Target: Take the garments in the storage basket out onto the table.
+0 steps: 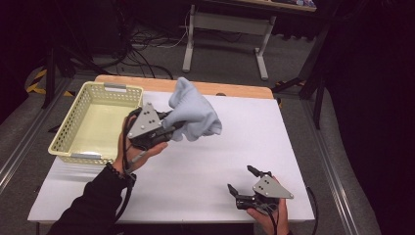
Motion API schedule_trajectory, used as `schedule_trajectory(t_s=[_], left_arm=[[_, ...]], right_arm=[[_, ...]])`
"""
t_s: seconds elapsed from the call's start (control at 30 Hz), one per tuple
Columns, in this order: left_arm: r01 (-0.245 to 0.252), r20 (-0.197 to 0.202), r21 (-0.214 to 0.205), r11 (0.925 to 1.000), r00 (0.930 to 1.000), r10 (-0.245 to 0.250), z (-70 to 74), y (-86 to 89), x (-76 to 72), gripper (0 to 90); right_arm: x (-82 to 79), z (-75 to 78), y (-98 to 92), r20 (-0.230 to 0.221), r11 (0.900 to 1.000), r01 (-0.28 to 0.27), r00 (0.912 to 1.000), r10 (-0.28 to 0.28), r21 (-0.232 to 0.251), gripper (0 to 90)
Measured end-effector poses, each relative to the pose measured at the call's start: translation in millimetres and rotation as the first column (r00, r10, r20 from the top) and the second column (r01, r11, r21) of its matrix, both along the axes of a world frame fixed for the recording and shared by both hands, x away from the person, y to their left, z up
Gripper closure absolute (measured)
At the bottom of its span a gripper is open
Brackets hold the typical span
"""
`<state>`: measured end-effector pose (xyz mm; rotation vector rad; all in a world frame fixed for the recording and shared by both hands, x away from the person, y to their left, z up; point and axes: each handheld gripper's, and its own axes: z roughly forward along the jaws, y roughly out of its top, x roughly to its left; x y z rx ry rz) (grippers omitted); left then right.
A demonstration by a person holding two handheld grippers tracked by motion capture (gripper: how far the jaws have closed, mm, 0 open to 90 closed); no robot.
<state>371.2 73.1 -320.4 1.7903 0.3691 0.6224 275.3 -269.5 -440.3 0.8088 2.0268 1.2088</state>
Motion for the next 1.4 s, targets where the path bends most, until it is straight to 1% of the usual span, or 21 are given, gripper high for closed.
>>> schedule_trajectory(t_s=[0.03,0.13,0.17,0.2,0.27,0.33,0.43,0.53,0.6,0.7,0.77,0.83,0.87,0.9,0.93,0.97,1.0,1.13,1.23,1.33,1.4], left_arm=[[0.010,0.003,0.009,0.9999,0.9999,-0.010,-2.1,-6.5,0.1,67.6],[0.060,-0.026,0.022,0.9979,0.9979,-0.060,-12.3,-29.7,3.3,67.3],[0.060,-0.026,0.022,0.9979,0.9979,-0.060,-12.3,-29.7,3.3,67.2],[0.079,-0.036,0.032,0.9963,0.9963,-0.078,-17.6,-40.1,5.2,67.1],[0.083,-0.037,0.042,0.9957,0.9960,-0.082,-20.0,-44.3,6.2,67.0],[0.100,-0.055,0.047,0.9938,0.9937,-0.098,-27.5,-54.8,9.9,66.5],[0.106,-0.061,0.056,0.9927,0.9928,-0.103,-31.8,-59.6,11.9,65.9],[0.111,-0.072,0.075,0.9911,0.9918,-0.105,-41.5,-66.2,15.4,64.9],[0.105,-0.100,0.091,0.9903,0.9904,-0.096,-51.5,-68.9,18.1,61.5],[0.093,-0.113,0.127,0.9875,0.9904,-0.079,-60.8,-67.7,18.9,58.8],[0.094,-0.130,0.144,0.9852,0.9886,-0.075,-67.1,-63.6,19.2,54.2],[0.082,-0.148,0.142,0.9865,0.9871,-0.061,-72.5,-55.6,18.8,43.4],[0.060,-0.148,0.136,0.9889,0.9882,-0.039,-74.6,-48.0,17.5,39.9],[0.054,-0.147,0.134,0.9896,0.9885,-0.034,-75.1,-45.1,17.1,33.9],[0.057,-0.156,0.118,0.9913,0.9870,-0.038,-77.5,-35.7,15.2,34.6],[0.057,-0.156,0.118,0.9913,0.9870,-0.038,-77.5,-35.7,15.2,33.7],[0.038,-0.136,0.135,0.9901,0.9905,-0.020,-77.6,-29.7,12.9,32.0],[0.041,-0.135,0.128,0.9910,0.9906,-0.023,-76.3,-20.0,7.7,27.5],[0.044,-0.131,0.149,0.9879,0.9911,-0.024,-76.7,-14.5,0.8,23.1],[0.061,-0.131,0.183,0.9813,0.9907,-0.037,-81.1,-10.3,-12.4,21.0],[0.083,-0.152,0.188,0.9787,0.9869,-0.055,-87.2,-9.0,-22.2,20.2]], right_arm=[[-1.0,0.3,-1.4,0.004,1.0000,0.008,1.0000,-0.008,-0.001,15.1],[-5.4,0.3,-9.3,0.010,0.9992,0.040,0.9992,-0.040,0.005,15.5],[-5.4,0.3,-9.3,0.010,0.9992,0.040,0.9992,-0.040,0.005,15.5],[-8.0,-0.4,-13.8,0.006,0.9983,0.058,0.9983,-0.058,0.002,15.5],[-9.4,-0.5,-15.7,0.006,0.9980,0.064,0.9979,-0.064,0.003,15.6],[-13.3,-0.6,-20.8,0.007,0.9965,0.084,0.9965,-0.084,0.007,15.6],[-14.8,-0.6,-22.6,0.009,0.9957,0.092,0.9957,-0.092,0.006,15.7],[-16.4,-1.1,-24.4,0.007,0.9950,0.100,0.9950,-0.100,0.006,15.7],[-16.9,-1.5,-24.8,0.004,0.9946,0.104,0.9946,-0.104,0.006,15.7],[-16.4,-1.5,-24.7,0.005,0.9948,0.102,0.9948,-0.102,0.007,15.7],[-15.1,-1.1,-23.8,0.004,0.9953,0.096,0.9954,-0.096,0.009,16.3],[-13.8,-0.3,-22.6,0.006,0.9963,0.085,0.9963,-0.085,0.013,18.9],[-13.5,-0.1,-22.1,0.007,0.9961,0.087,0.9962,-0.087,0.015,18.9],[-13.1,1.5,-20.6,0.000,0.9957,0.087,0.9962,-0.087,0.033,19.9],[-13.0,2.7,-19.6,-0.001,0.9954,0.084,0.9965,-0.084,0.046,20.2],[-13.0,2.7,-19.6,-0.001,0.9954,0.084,0.9965,-0.084,0.046,20.2],[-12.5,5.2,-17.1,-0.001,0.9954,0.081,0.9967,-0.081,0.052,20.8],[-11.4,5.5,-14.6,-0.012,0.9968,0.049,0.9988,-0.048,0.064,25.3],[-8.3,4.0,-12.0,-0.029,0.9980,0.034,0.9990,-0.033,0.052,29.5],[-3.4,2.4,-9.5,-0.035,0.9994,0.017,0.9993,-0.015,0.031,33.9],[2.6,1.4,-7.0,-0.040,0.9999,0.001,0.9992,-0.001,0.014,37.1]])
